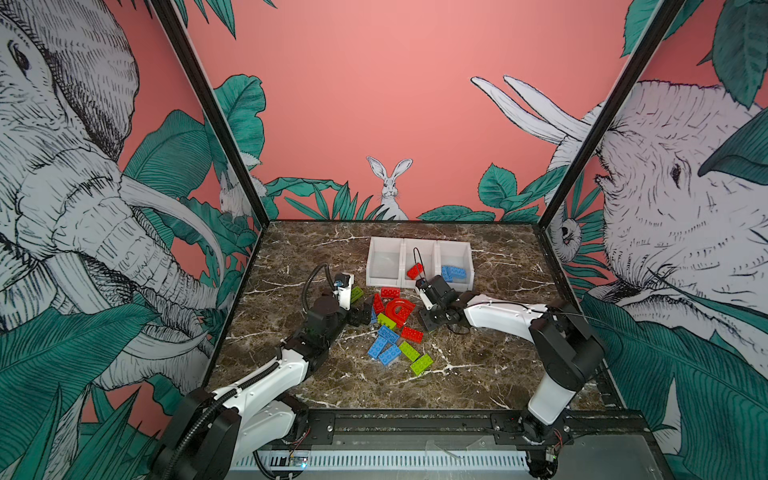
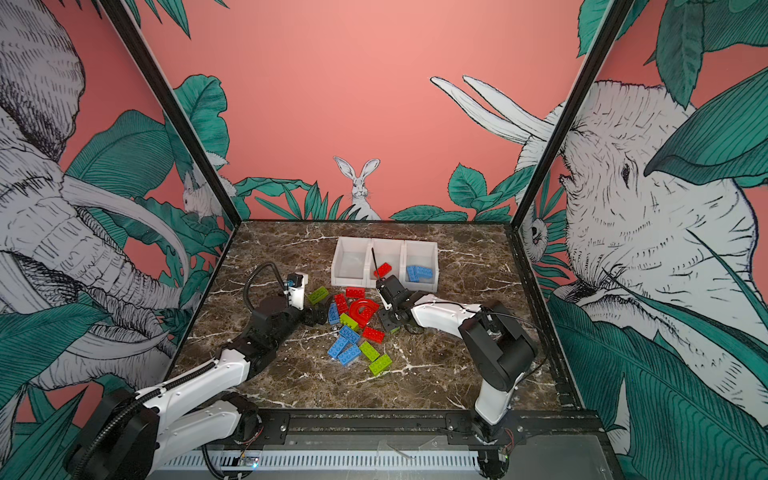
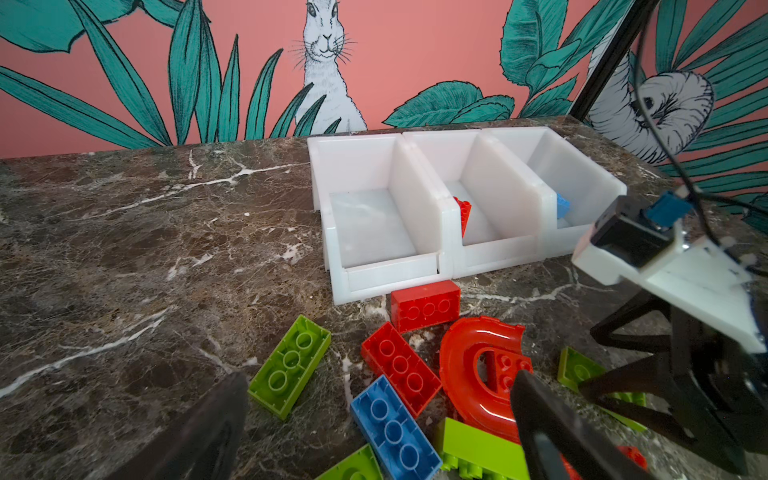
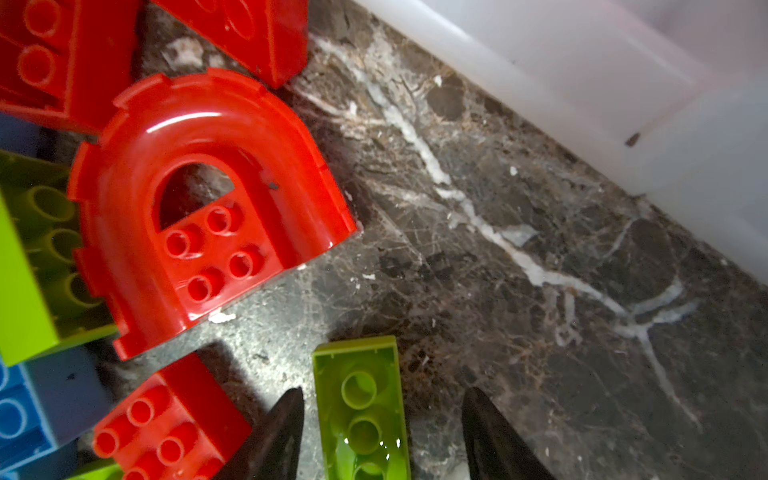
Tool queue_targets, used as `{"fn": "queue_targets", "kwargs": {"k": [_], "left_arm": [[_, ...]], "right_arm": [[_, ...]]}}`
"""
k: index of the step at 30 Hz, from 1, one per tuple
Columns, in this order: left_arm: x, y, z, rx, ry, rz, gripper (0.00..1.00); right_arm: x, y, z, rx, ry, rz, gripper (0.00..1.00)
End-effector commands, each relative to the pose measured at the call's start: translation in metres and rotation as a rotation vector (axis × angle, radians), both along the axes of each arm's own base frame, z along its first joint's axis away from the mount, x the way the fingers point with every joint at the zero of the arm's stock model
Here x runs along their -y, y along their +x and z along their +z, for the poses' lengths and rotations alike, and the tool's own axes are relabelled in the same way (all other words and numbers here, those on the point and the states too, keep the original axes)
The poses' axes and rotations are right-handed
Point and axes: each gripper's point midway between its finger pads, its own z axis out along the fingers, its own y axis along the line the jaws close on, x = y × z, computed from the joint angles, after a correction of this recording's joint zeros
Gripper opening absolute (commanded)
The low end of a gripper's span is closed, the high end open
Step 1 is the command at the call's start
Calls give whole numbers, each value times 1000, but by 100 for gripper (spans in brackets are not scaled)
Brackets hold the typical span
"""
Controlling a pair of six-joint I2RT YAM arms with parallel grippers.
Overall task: Sort the legos into containers by color
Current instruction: 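Lower the right gripper and grasp the lime-green brick, then carry the lime-green brick to the bin compartment farthest from the right arm and release it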
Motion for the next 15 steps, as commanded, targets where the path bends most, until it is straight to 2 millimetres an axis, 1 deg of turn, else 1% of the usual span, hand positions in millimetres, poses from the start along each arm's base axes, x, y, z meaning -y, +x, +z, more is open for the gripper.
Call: {"fn": "queue_targets", "kwargs": {"k": [1, 7, 12, 15], "left_arm": [[0, 0, 7, 18, -2, 2, 99], [-1, 0, 7, 20, 0, 3, 99], [-1, 0, 7, 18, 0, 5, 99], [-1, 0, 8, 19, 1, 4, 99]], "right_arm": [[2, -1, -9, -26, -52, 8, 59], [3, -4, -18, -61, -84, 17, 58], [8, -4, -21, -61, -107, 5, 49], [6, -1, -14, -43, -90, -4, 44]]}}
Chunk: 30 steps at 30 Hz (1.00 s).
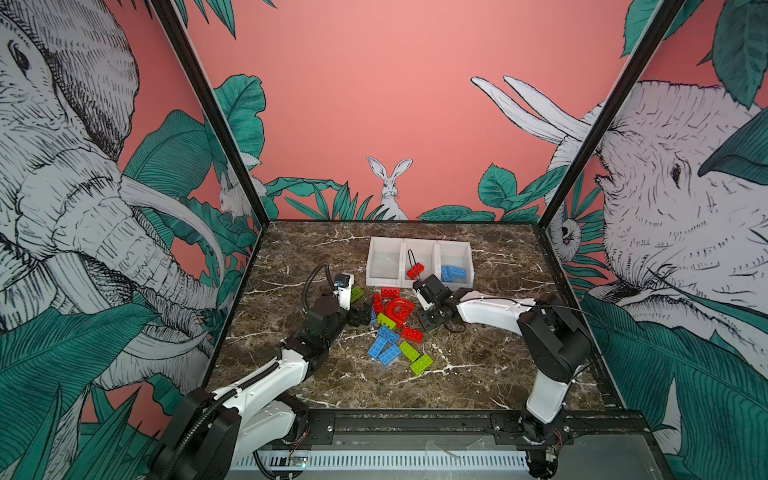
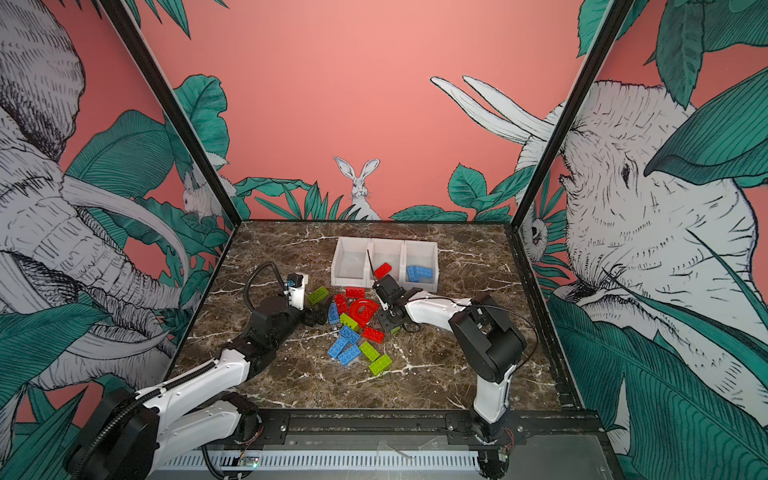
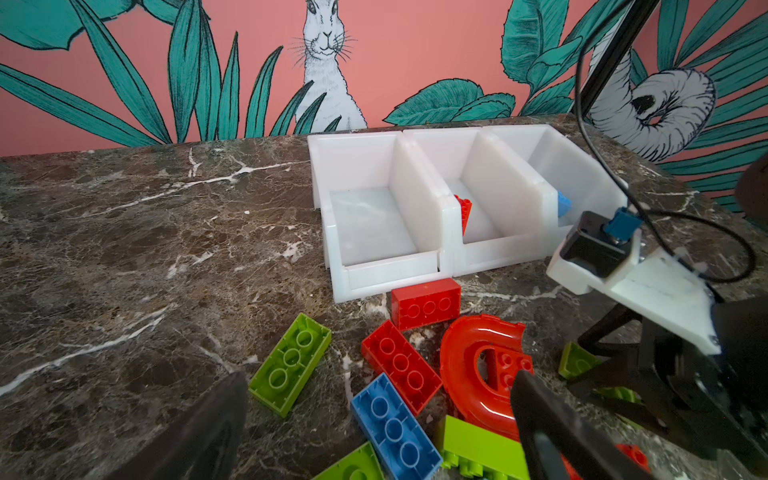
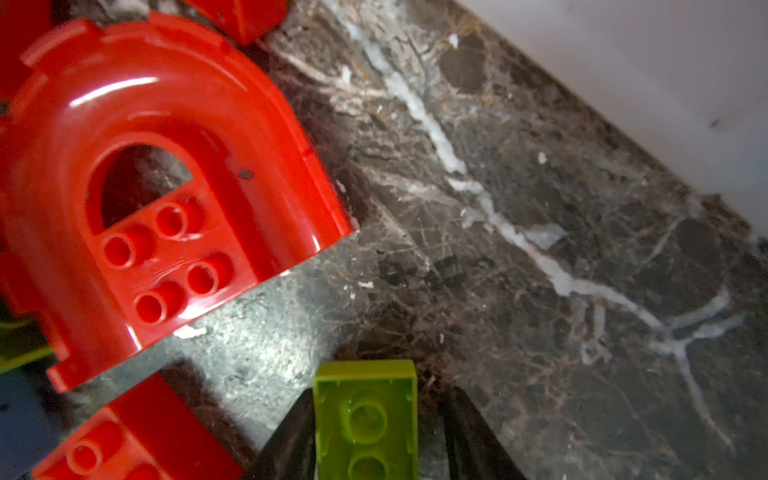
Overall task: Sort the legos into containers by color
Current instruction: 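Carry the lime-green brick to the bin compartment farthest from the right arm and release it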
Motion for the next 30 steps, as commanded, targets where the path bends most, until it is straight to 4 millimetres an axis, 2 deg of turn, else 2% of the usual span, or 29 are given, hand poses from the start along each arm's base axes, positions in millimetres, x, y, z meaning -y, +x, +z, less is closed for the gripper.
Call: {"fn": "queue_targets", "kwargs": {"k": [1, 9, 12, 16, 19, 24, 25, 26, 30], "left_arm": [[-1, 0, 9, 24, -2, 4, 99], [-2, 0, 11, 29, 3, 5, 99], [-3, -1, 13, 35, 4, 10, 99], [-5, -2, 14, 43, 8, 16, 99], [-7, -1, 13, 43, 14, 24, 99], [-7, -1, 14, 46, 14, 25, 99], [-8, -2, 15, 47, 15, 26, 99], [-8, -2, 16, 49, 14, 27, 99], [-9, -1, 15, 48, 9, 33, 99]], "right_arm": [[7, 0, 4, 22, -37, -23, 41], [13, 8, 31, 139, 27, -71, 30], [14, 9, 39, 165, 46, -83, 29], [5, 13, 58, 179, 84, -87, 27], [-11, 23, 84, 219, 127, -82, 25], [-41, 51, 131, 290, 204, -92, 24], [-44, 57, 133, 299, 195, -99, 24], [-52, 70, 147, 332, 197, -101, 24], [-71, 113, 169, 380, 161, -136, 25]]}}
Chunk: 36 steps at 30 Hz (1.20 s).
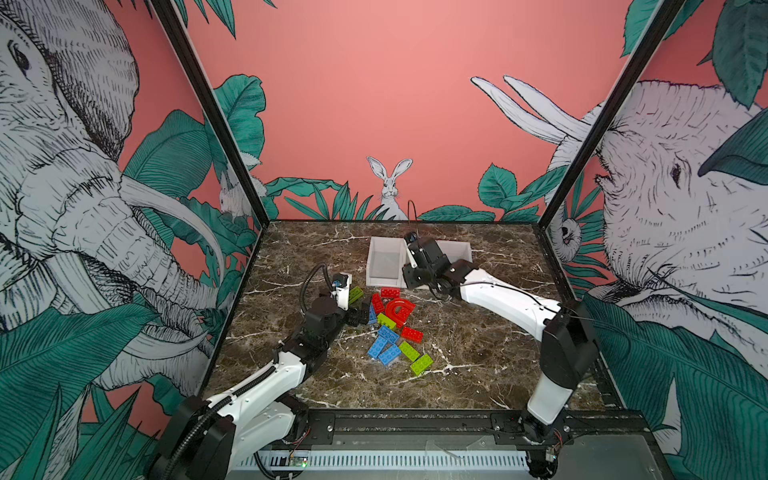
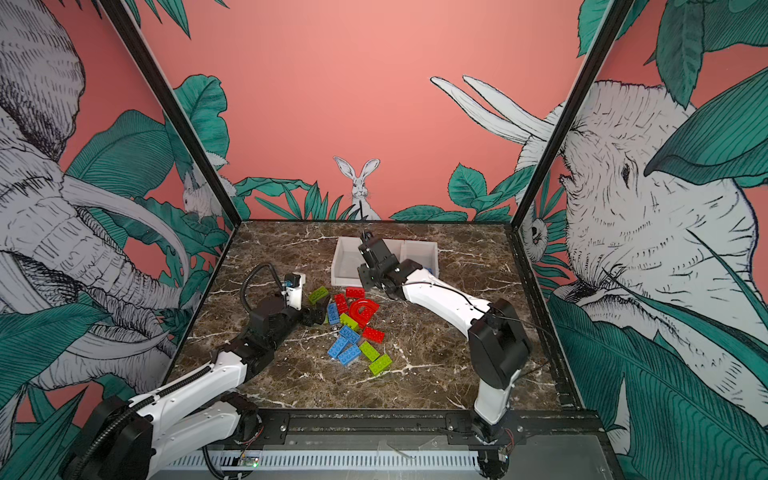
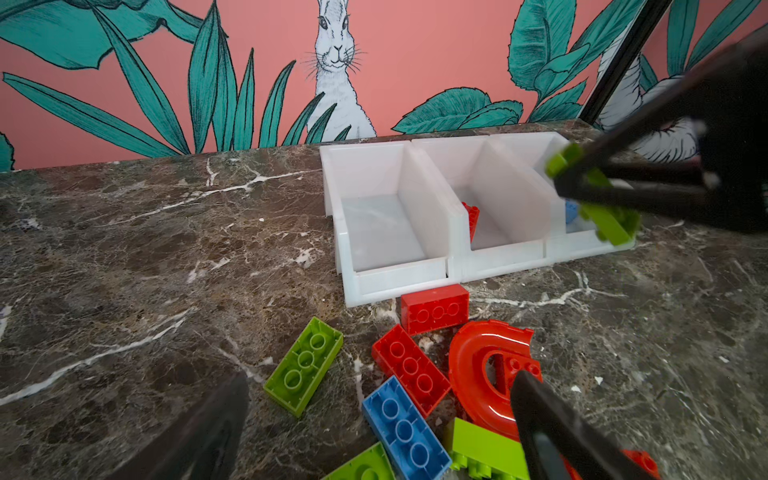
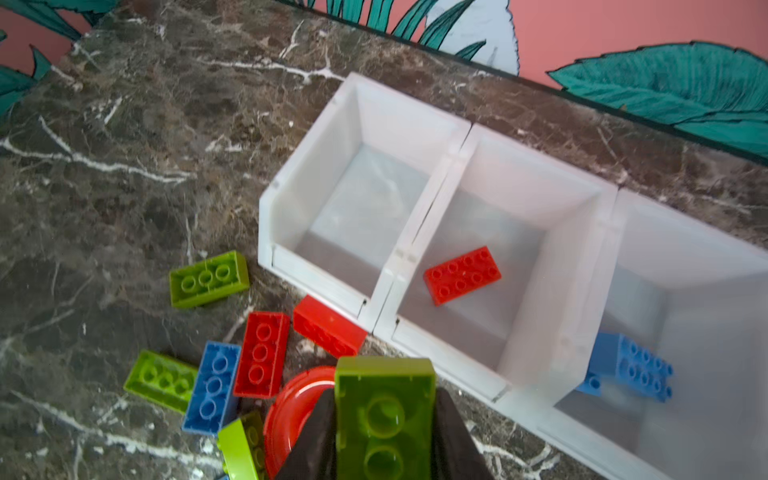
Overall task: Sort the legos into containers by color
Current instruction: 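Carry the lime-green brick to the bin compartment farthest from the right arm and release it, then withdraw the right gripper from the bin toward the brick pile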
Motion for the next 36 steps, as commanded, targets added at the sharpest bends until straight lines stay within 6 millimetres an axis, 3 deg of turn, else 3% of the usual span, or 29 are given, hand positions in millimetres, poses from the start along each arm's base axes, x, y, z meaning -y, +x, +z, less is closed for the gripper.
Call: {"fn": "queue_targets", "kwargs": {"k": [1, 4, 7, 11, 14, 21, 24, 28, 30, 33, 36], "left_arm": [[-2, 0, 7, 23, -7, 9, 99], [-3, -1, 8, 27, -10, 14, 99], [-3, -2, 10, 30, -20, 10, 99], [-2, -2, 11, 30, -24, 5, 99], [-3, -3, 12, 34, -22, 10, 99], [-3, -2, 11, 33, -22, 11, 99], [-3, -1, 10, 29, -21, 13, 99], [-3, -2, 11, 31, -25, 14, 99], [-4, -2, 11, 33, -23, 16, 99], [-4, -2, 13, 33, -26, 18, 99], [-4, -3, 12, 31, -29, 19, 99]], "right_arm": [[-13, 33, 5, 14, -43, -40, 25], [-35, 60, 16, 65, -21, -22, 25], [-50, 81, 12, 70, 17, -24, 25], [-73, 94, 1, 76, 108, -1, 24], [-75, 98, -14, 69, 102, -2, 25], [-82, 97, -37, 26, 127, 4, 29], [-82, 98, -41, 17, 115, 2, 37], [-81, 98, -39, 18, 113, -2, 58], [-80, 97, -38, 17, 113, -2, 63], [-79, 86, -29, 5, 104, 50, 66], [-74, 56, -13, -21, 83, 164, 66]]}}
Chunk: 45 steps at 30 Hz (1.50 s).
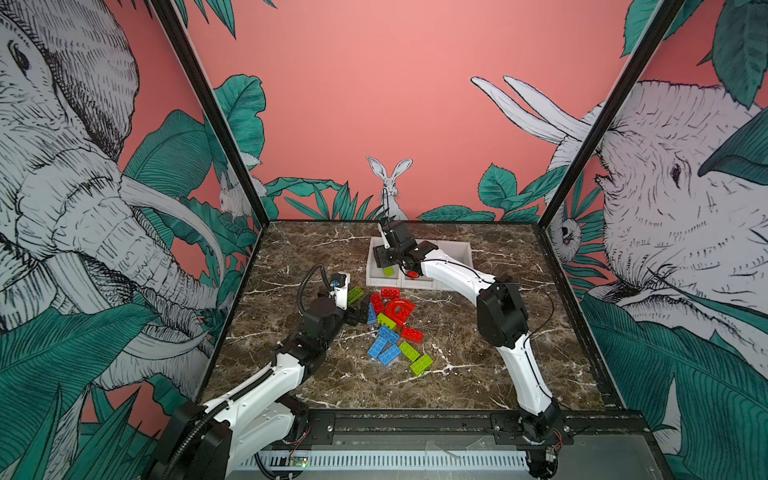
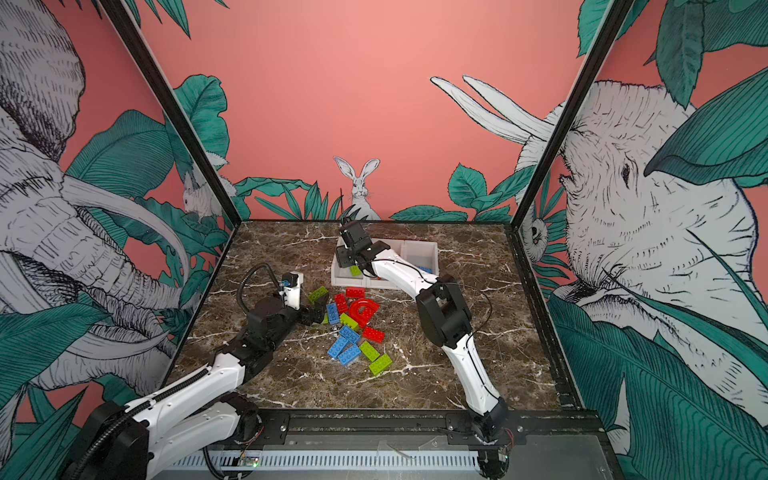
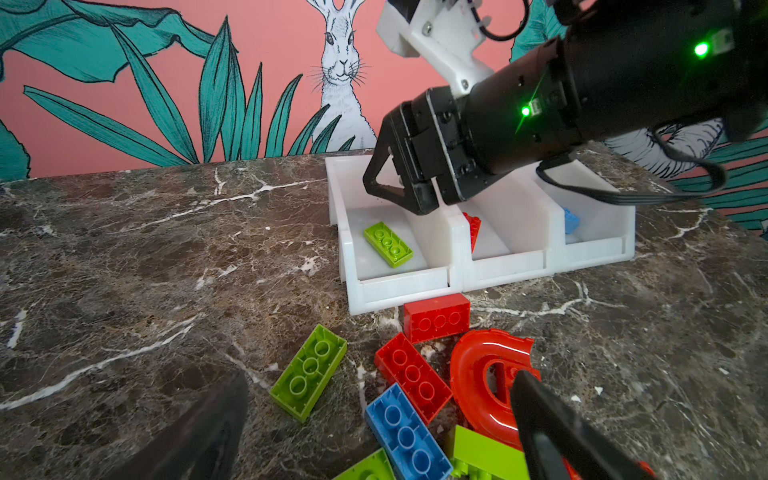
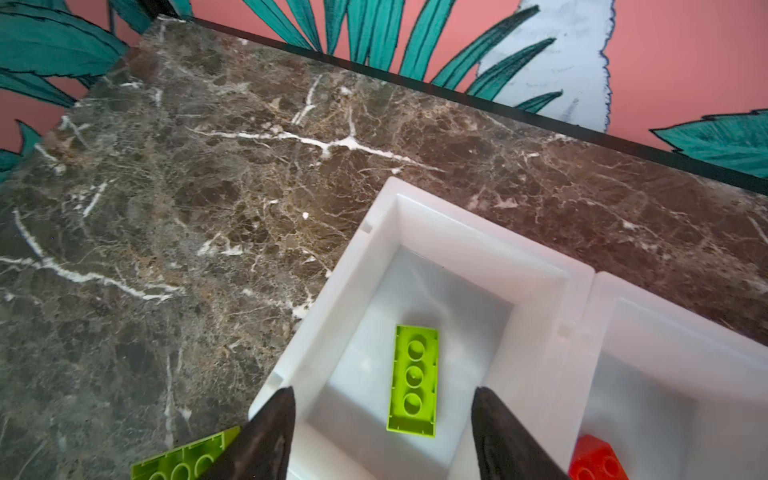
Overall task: Sort the legos into containers by color
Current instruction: 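Withdraw the right gripper from the bin toward the brick pile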
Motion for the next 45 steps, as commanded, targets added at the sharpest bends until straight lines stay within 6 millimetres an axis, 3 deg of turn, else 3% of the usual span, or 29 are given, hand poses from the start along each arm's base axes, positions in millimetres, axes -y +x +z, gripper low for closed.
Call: {"fn": "queue_targets", "kwargs": {"k": [1, 3, 5, 8, 11, 15, 21, 25, 28, 29, 33, 36, 45], "left_arm": [[-1, -2, 5, 12, -23, 5, 99], [0, -3, 6, 13, -27, -2, 99], [-1, -2, 5, 13, -27, 4, 99], [-1, -2, 3, 11, -19, 4, 99], [1, 0, -1, -3, -16, 3, 99], [5, 1, -3, -15, -18, -15, 99], [2, 1, -4, -13, -6, -1, 99], [-4, 3, -4, -13, 12, 31, 99], [-6, 3, -4, -19, 15, 41, 99], [-7, 3, -4, -19, 12, 49, 99], [-14, 1, -2, 1, 2, 81, 99], [-15, 1, 0, 7, 3, 84, 99], [-12, 1, -1, -3, 6, 69, 99]], "right_arm": [[7, -39, 45, 14, 11, 143, 66], [23, -66, 48, 3, 5, 184, 66], [51, -93, 48, -20, 2, 152, 64], [79, -136, 39, -37, -7, 151, 63], [100, -166, 31, -18, -40, 178, 64], [105, -196, 12, -32, -27, 277, 65], [108, -216, -19, -118, -61, 330, 67], [98, -224, -39, -154, -66, 357, 68], [95, -226, -51, -181, -96, 356, 63], [95, -226, -52, -179, -106, 349, 58], [96, -235, -46, -152, -120, 369, 65], [106, -239, -51, -158, -165, 354, 67], [127, -253, -89, -199, -259, 329, 68]]}}
